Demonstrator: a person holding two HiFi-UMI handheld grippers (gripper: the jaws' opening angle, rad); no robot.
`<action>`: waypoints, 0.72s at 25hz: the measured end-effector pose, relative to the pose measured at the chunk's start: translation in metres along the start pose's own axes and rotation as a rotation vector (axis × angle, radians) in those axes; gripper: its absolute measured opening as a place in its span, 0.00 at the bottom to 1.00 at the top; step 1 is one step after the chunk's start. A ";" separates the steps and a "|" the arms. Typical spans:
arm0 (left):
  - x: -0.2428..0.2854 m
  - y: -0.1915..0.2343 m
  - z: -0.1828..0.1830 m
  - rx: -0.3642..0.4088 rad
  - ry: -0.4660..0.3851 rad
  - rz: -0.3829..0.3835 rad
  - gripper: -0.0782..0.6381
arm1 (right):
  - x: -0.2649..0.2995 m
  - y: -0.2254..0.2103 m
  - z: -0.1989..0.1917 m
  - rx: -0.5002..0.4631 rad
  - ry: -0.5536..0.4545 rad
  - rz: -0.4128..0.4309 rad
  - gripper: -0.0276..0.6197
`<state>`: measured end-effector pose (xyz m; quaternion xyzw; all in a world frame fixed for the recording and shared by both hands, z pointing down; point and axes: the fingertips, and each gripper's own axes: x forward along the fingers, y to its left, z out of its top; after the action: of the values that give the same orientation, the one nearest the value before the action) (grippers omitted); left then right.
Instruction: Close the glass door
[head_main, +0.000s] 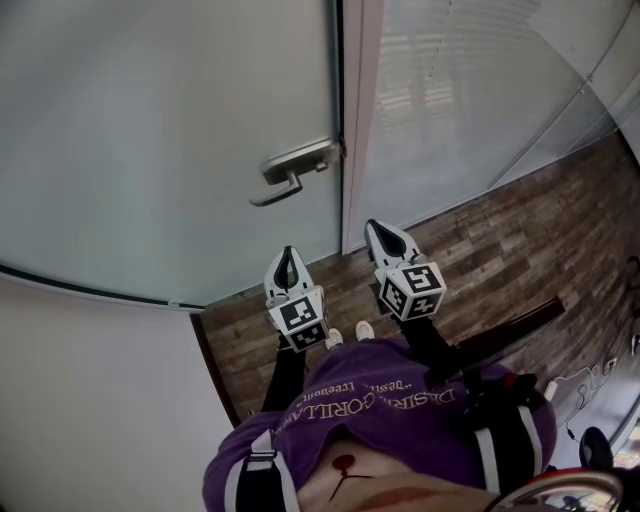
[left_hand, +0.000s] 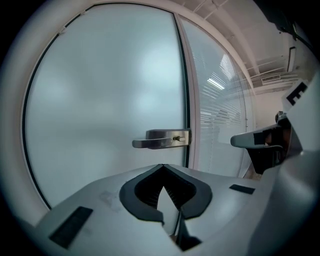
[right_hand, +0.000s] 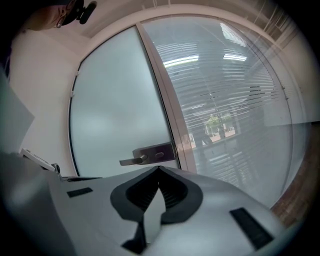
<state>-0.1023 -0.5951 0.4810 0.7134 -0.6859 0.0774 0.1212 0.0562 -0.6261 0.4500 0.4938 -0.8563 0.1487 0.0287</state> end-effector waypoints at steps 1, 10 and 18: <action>0.000 0.000 0.001 0.003 -0.001 0.001 0.11 | 0.000 0.000 0.000 -0.001 0.001 -0.001 0.04; -0.001 0.000 -0.003 0.028 0.000 0.008 0.11 | -0.004 -0.002 -0.001 -0.007 0.001 -0.010 0.04; -0.001 -0.002 -0.001 0.029 -0.005 0.003 0.11 | -0.004 -0.004 -0.001 -0.010 0.001 -0.014 0.04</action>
<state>-0.1002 -0.5934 0.4817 0.7141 -0.6862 0.0856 0.1090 0.0614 -0.6241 0.4512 0.4996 -0.8535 0.1444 0.0329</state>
